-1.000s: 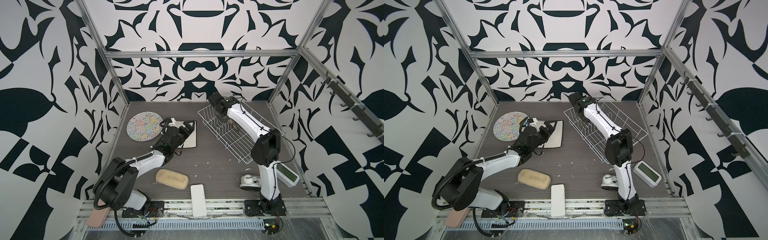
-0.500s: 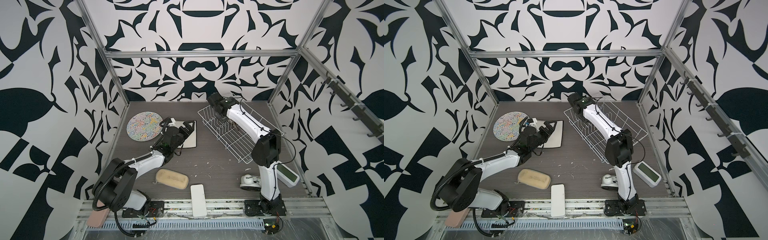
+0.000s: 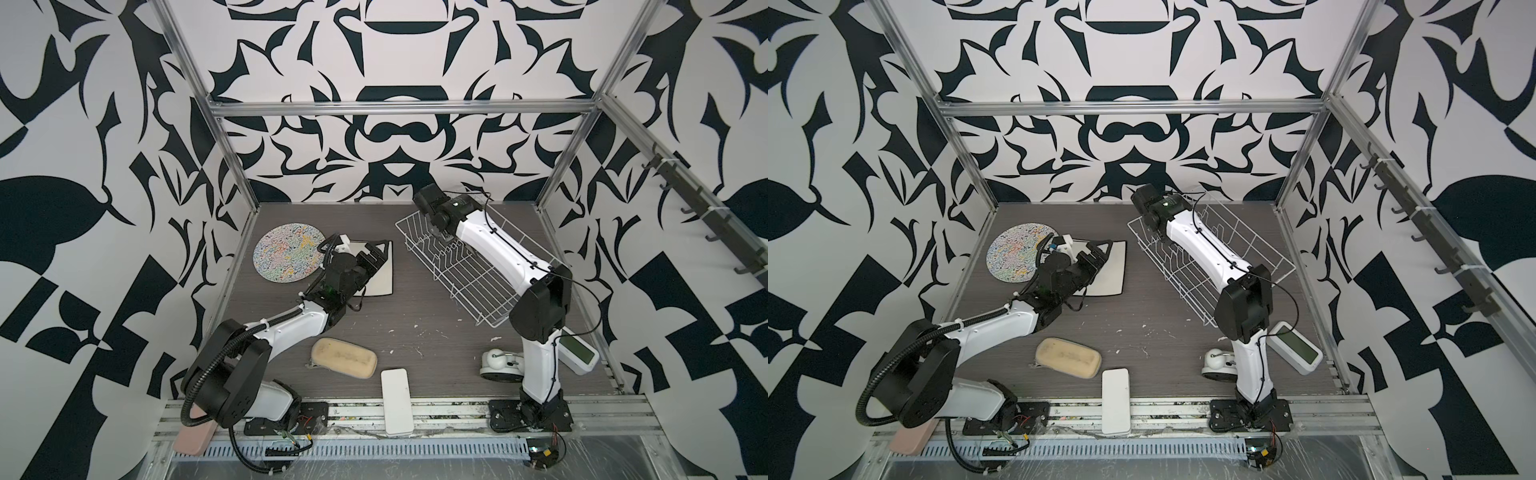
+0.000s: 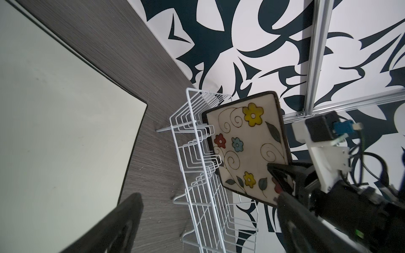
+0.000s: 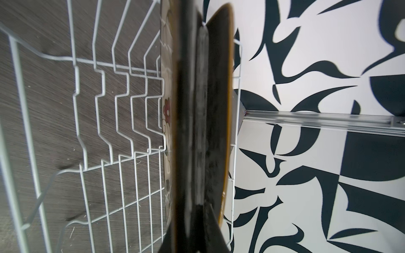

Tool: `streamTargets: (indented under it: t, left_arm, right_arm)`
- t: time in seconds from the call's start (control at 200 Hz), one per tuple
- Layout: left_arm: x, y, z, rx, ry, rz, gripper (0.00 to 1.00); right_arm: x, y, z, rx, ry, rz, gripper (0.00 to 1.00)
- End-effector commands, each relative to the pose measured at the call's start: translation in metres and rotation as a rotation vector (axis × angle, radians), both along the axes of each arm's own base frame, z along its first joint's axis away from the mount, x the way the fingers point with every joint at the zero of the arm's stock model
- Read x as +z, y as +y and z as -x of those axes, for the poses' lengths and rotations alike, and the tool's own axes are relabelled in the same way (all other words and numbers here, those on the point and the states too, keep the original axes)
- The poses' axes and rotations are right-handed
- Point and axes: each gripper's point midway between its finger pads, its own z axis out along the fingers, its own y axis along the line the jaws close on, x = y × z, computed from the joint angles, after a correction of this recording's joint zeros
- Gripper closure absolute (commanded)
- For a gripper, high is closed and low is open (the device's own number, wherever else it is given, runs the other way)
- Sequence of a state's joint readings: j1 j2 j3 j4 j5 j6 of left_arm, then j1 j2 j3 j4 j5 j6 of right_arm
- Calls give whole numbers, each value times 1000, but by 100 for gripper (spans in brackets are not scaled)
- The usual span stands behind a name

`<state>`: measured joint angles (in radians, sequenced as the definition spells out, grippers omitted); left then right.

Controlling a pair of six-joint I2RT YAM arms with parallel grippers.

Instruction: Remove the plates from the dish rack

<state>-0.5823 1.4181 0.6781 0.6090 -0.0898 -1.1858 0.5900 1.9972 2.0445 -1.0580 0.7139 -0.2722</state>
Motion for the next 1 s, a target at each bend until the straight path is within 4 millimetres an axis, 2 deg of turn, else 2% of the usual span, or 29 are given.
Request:
streamTargets:
  t: [0.0,0.33,0.605,0.79,0.995]
  left_arm:
    - [4,5,0,18,-24,3,0]
    - [3,6,0,20,-32,-5,1]
    - [2,7,-1,22,-54,1,1]
    - [2,4,-1,11,-58,-16,1]
    - [5,5,0,12,-70,-8,1]
  right_arm:
    - [77,-13,3,-54,-234,-23,100]
    - [109,-4,22,-17,-325,-53,100]
    - [132,7,45,43,-387,-153,100]
    - [160,18,71,123,-494,-314,100]
    - [188,20,104,170,-573,-640,100]
